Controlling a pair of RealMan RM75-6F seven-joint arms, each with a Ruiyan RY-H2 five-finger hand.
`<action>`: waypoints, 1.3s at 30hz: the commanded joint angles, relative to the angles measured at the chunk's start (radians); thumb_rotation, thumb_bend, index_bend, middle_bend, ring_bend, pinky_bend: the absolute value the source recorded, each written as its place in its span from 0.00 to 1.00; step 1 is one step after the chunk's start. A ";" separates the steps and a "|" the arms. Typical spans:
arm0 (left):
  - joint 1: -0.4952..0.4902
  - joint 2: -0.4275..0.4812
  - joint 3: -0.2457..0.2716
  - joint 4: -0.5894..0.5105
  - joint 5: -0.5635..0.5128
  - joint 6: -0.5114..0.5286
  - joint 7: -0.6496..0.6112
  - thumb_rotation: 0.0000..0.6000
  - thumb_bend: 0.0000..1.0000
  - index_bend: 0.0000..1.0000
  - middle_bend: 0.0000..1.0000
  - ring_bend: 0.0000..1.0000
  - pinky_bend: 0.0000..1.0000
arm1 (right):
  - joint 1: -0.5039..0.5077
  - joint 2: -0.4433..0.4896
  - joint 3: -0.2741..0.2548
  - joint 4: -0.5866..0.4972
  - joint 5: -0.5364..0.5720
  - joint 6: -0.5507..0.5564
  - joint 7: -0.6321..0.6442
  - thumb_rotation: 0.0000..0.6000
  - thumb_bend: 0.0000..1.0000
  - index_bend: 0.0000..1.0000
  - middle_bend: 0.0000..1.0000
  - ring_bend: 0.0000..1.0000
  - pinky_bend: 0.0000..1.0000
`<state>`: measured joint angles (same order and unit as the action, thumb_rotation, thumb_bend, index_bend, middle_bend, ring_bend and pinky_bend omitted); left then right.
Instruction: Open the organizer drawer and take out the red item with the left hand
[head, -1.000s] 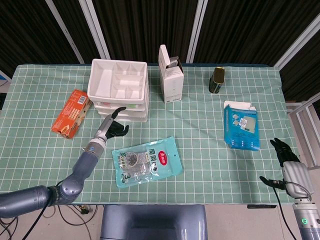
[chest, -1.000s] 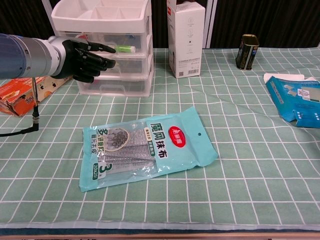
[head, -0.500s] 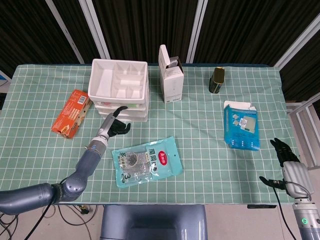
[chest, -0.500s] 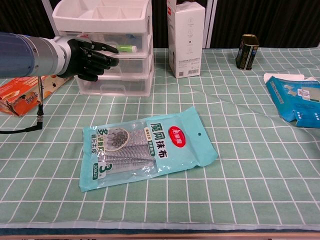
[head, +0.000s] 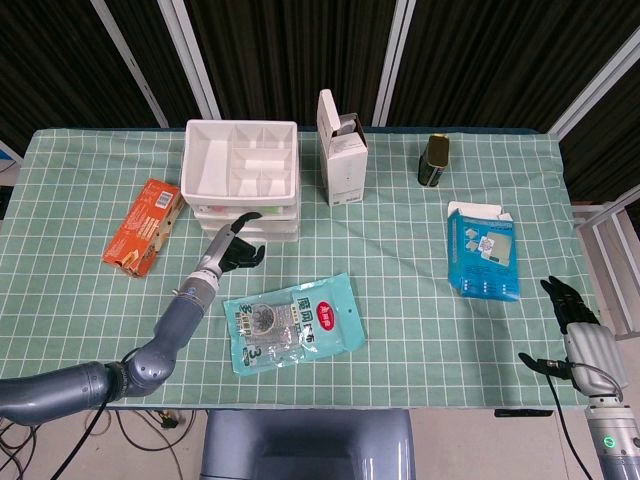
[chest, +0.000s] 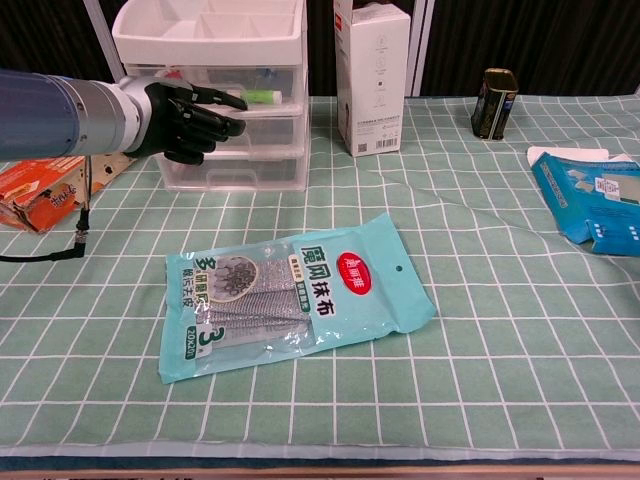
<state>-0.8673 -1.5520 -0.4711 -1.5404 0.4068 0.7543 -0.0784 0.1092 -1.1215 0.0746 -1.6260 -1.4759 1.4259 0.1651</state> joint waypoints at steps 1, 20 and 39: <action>0.001 0.002 0.002 -0.003 0.008 -0.002 -0.008 1.00 0.48 0.18 0.99 0.94 1.00 | 0.000 0.000 0.000 0.000 0.000 0.000 0.000 1.00 0.00 0.00 0.00 0.00 0.22; 0.036 0.030 0.040 -0.070 0.064 0.022 -0.048 1.00 0.48 0.20 0.99 0.94 1.00 | -0.002 -0.001 -0.001 -0.001 -0.004 0.004 -0.005 1.00 0.00 0.00 0.00 0.00 0.22; 0.097 0.071 0.079 -0.159 0.168 0.074 -0.075 1.00 0.48 0.16 1.00 0.95 1.00 | -0.003 -0.003 0.000 0.000 -0.007 0.009 -0.009 1.00 0.00 0.00 0.00 0.00 0.21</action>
<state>-0.7727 -1.4840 -0.3946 -1.6971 0.5724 0.8284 -0.1528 0.1066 -1.1242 0.0746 -1.6256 -1.4830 1.4352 0.1565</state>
